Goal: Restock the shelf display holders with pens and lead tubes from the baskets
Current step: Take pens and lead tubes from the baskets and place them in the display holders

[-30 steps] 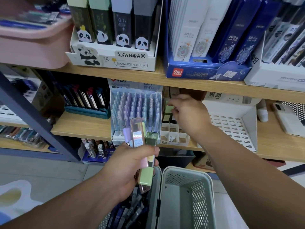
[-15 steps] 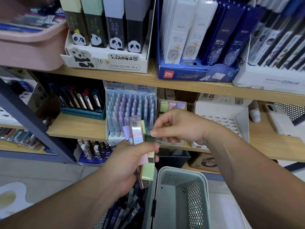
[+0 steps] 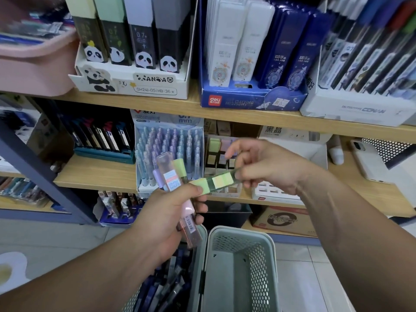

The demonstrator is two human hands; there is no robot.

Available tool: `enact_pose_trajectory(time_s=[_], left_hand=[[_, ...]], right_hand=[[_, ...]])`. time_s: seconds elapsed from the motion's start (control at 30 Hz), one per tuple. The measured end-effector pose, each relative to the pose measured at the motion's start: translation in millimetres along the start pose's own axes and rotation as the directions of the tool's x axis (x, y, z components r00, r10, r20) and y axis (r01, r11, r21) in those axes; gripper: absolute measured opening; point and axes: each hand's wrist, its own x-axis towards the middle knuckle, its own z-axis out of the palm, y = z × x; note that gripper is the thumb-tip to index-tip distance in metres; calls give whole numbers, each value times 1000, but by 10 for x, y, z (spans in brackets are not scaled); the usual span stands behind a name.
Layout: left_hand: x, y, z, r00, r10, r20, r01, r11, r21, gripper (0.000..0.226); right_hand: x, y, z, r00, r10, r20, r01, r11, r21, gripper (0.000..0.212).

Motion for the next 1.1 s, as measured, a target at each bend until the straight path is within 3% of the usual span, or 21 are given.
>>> enact_pose_trajectory(time_s=[0.13, 0.33, 0.43, 0.53, 0.63, 0.73, 0.93, 1.1], left_hand=[[22, -18, -14, 1000, 10, -12, -9, 999, 50, 8], [10, -48, 3, 999, -23, 40, 18, 992, 123, 13], [-4, -27, -31, 997, -49, 59, 42, 992, 117, 19], [-19, -15, -70, 990, -114, 78, 105, 988, 112, 38], [-18, -4, -104, 982, -154, 110, 147, 987, 68, 33], [9, 7, -141, 981, -157, 116, 154, 987, 36, 30], [44, -3, -187, 990, -129, 65, 126, 991, 52, 41], [58, 20, -224, 993, -109, 37, 106, 992, 68, 40]], right_hand=[[-48, 9, 82, 952, 79, 297, -38, 989, -142, 56], [80, 23, 282, 951, 10, 310, 36, 989, -142, 57], [97, 21, 164, 980, 17, 196, 7, 992, -123, 57], [169, 60, 111, 997, 21, -73, -24, 999, -47, 34], [271, 80, 132, 956, -1, -294, 12, 999, 35, 16], [382, 77, 160, 913, -75, -402, 65, 997, -40, 10], [572, 88, 214, 808, -214, -549, 178, 977, -119, 22], [721, 182, 225, 718, -339, -607, 115, 919, -378, 28]])
